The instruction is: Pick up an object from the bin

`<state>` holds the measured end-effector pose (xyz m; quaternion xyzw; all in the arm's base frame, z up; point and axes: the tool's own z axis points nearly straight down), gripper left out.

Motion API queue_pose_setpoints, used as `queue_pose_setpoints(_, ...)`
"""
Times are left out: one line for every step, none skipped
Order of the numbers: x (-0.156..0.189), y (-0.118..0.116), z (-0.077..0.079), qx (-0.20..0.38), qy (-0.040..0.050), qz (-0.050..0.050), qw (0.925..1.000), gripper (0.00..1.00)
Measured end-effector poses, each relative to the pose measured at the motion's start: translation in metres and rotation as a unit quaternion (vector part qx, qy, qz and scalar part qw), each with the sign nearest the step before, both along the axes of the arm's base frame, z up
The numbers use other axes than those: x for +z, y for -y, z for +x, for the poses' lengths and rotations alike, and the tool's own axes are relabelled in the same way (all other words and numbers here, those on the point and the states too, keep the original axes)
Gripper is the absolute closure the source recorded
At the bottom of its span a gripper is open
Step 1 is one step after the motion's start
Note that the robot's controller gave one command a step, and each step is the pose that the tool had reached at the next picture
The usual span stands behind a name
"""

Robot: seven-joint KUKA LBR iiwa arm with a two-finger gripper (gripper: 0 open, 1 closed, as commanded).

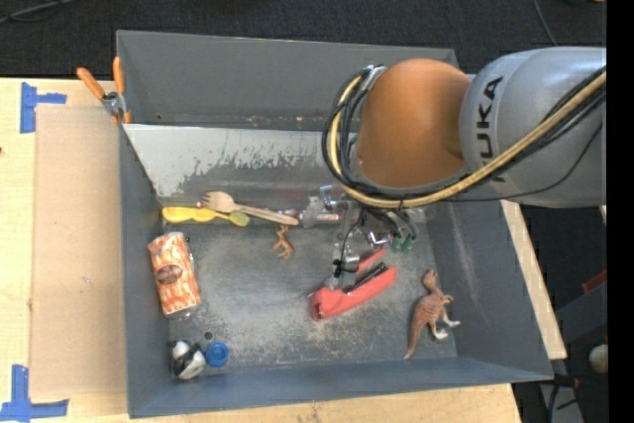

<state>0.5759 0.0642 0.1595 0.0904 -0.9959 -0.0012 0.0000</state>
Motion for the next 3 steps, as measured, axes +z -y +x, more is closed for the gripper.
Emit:
queue_pose_setpoints(0.019, 0.030, -0.016, -0.068, -0.0075, -0.001, 0.9976, 0.00)
queue_pose_setpoints(0.019, 0.047, -0.034, 0.000, -0.0019, 0.000, 1.0000, 0.00)
queue_pose_setpoints(0.026, 0.075, -0.022, -0.015, -0.0050, -0.001, 0.9999, 0.00)
